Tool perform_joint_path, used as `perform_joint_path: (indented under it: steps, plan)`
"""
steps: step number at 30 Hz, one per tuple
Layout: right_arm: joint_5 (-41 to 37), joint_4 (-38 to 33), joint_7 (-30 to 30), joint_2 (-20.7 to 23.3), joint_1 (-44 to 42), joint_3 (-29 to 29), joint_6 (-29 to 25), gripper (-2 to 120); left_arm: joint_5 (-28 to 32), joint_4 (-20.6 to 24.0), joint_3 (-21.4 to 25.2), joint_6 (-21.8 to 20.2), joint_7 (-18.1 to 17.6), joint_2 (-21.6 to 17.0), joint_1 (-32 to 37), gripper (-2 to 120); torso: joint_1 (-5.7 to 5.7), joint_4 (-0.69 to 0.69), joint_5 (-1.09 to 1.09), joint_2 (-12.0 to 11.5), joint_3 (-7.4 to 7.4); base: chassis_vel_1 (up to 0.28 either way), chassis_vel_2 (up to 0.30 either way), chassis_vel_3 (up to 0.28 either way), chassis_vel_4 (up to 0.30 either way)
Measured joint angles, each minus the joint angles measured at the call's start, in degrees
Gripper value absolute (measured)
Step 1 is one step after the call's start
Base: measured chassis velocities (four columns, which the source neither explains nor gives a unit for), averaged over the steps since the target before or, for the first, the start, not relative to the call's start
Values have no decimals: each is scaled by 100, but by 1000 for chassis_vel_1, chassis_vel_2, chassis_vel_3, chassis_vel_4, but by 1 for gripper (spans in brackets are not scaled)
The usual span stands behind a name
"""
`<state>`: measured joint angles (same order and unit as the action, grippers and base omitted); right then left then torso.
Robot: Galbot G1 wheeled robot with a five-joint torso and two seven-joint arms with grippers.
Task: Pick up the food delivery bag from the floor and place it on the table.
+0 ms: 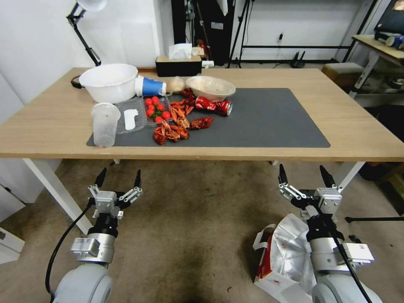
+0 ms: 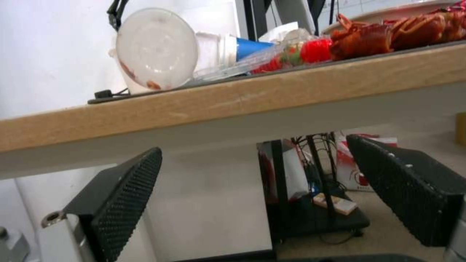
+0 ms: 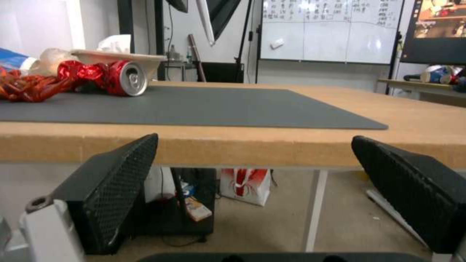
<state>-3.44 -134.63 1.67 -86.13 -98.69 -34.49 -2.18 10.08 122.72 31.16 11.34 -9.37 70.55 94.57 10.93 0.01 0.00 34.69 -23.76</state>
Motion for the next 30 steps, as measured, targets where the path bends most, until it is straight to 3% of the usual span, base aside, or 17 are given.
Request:
perform_joint_path:
  steps: [30]
  plan:
    - [-11, 87, -19, -5, -10, -34, -5, 100, 1, 103, 42, -71, 24, -54, 23, 96, -271, 0, 0, -716, 445, 0, 0, 0, 0]
